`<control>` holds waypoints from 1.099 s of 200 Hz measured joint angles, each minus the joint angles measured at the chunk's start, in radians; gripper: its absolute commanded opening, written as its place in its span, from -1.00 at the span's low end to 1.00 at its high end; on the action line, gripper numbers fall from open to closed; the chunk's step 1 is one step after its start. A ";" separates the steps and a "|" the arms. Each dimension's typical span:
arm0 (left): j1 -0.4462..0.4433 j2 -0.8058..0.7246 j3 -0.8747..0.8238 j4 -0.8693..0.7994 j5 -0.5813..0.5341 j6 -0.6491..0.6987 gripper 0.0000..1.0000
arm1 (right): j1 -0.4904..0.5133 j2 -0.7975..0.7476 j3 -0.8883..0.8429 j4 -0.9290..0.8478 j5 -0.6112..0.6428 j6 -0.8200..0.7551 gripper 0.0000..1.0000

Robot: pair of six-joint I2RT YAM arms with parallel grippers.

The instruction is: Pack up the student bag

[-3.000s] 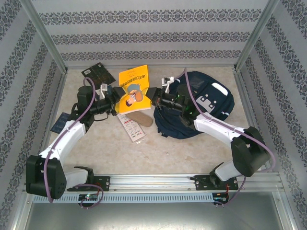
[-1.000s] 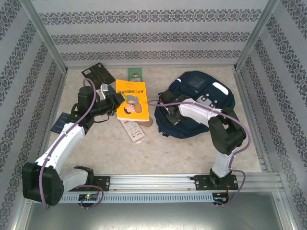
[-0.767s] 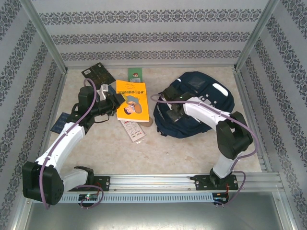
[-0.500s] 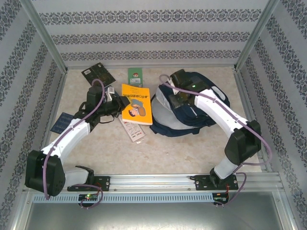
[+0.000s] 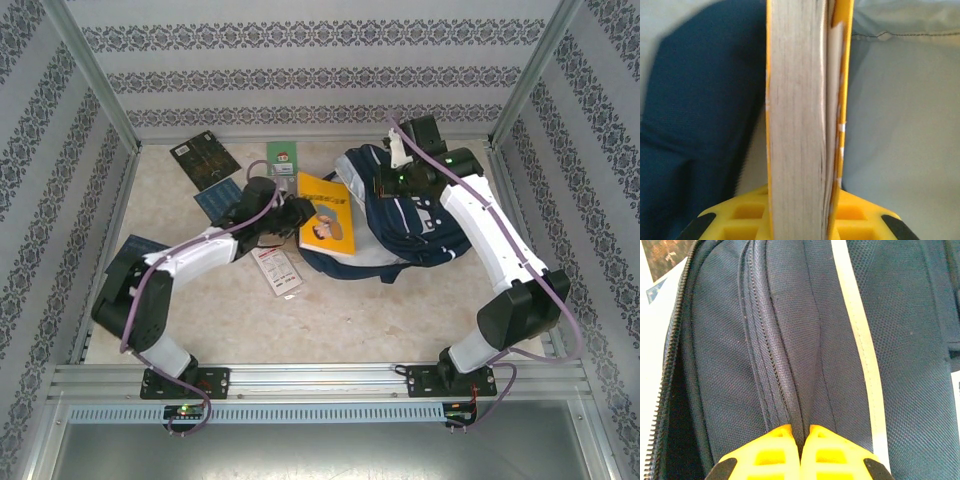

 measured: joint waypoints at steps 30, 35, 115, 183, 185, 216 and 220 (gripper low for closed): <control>-0.056 0.137 0.116 0.089 -0.038 -0.029 -1.00 | -0.012 -0.007 0.002 0.004 -0.061 0.061 -1.00; -0.063 0.161 0.134 0.103 -0.045 -0.035 -1.00 | -0.013 -0.007 0.002 0.006 -0.071 0.071 -1.00; -0.170 0.490 0.417 0.189 -0.121 -0.103 -1.00 | -0.060 -0.035 -0.058 0.102 -0.207 0.185 -1.00; -0.291 0.637 0.544 0.184 -0.216 -0.105 -0.67 | -0.117 -0.043 -0.077 0.124 -0.267 0.203 -1.00; -0.293 0.639 0.546 0.183 -0.218 -0.105 -0.64 | -0.118 -0.043 -0.079 0.124 -0.268 0.203 -1.00; -0.305 0.646 0.549 0.169 -0.238 -0.095 0.21 | -0.144 -0.062 -0.115 0.137 -0.298 0.201 -1.00; -0.305 0.645 0.549 0.165 -0.243 -0.096 0.31 | -0.147 -0.064 -0.117 0.141 -0.303 0.201 -1.00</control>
